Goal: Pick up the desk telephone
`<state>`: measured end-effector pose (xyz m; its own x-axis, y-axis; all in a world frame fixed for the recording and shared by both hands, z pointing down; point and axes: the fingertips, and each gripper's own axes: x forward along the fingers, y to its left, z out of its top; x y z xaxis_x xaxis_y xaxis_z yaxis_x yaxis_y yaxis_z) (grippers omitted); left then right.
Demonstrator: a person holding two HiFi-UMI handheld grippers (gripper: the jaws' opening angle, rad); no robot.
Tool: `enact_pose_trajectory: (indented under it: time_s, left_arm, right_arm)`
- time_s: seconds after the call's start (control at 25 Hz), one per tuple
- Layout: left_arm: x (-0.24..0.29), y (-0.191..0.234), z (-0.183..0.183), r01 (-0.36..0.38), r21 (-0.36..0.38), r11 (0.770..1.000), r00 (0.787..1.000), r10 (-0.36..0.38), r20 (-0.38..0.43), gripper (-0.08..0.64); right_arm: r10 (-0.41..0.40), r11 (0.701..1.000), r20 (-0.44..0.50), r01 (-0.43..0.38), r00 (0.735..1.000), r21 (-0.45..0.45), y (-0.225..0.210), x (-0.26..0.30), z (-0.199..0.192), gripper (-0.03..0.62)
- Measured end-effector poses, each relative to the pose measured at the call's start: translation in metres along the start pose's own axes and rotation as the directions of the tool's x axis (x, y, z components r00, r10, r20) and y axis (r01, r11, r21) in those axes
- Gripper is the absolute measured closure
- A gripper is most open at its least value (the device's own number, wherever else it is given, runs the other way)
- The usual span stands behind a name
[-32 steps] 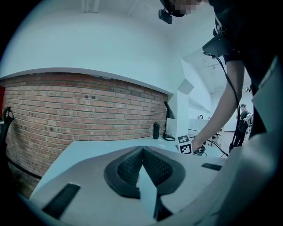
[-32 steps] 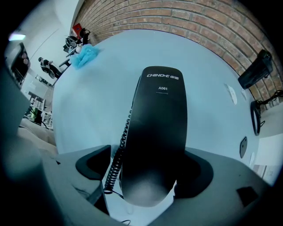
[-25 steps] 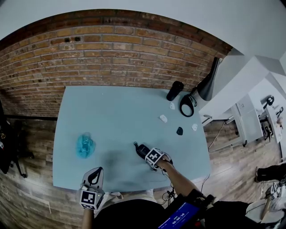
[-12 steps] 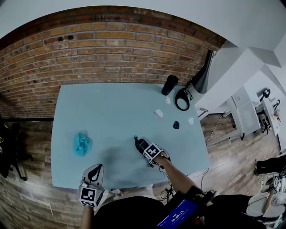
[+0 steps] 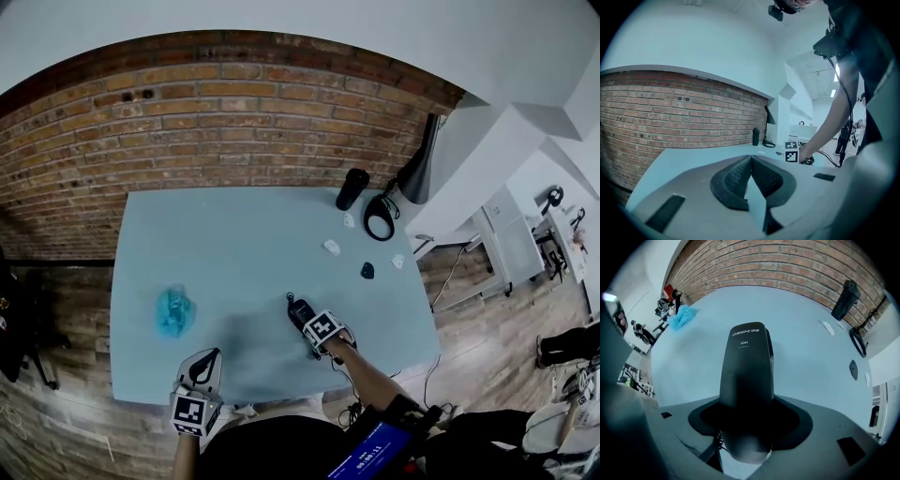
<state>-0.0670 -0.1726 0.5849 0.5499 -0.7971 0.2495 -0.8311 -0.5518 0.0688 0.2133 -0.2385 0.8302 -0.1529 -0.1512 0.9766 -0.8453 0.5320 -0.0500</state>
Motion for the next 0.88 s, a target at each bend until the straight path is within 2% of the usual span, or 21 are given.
enact_pose_trajectory:
  time_s: [0.16,0.64,0.88]
  left_arm:
    - [0.001,0.002,0.005,0.005,0.007,1.0,1.0,-0.005,0.024,0.532]
    - [0.005,0.004,0.009,0.024,0.014,1.0,0.999,-0.024,0.029,0.532]
    - [0.007,0.006,0.009,0.028,0.017,0.999,0.999,-0.028,0.039,0.532]
  right_arm:
    - [-0.001,0.998,0.022,-0.001,1.0,0.069,-0.003,-0.003,-0.002,0.301]
    - [0.04,0.993,0.084,-0.049,0.996,0.104,0.009,-0.01,-0.004,0.302]
    - [0.021,0.994,0.183,-0.041,0.983,0.105,0.007,-0.022,0.011,0.302]
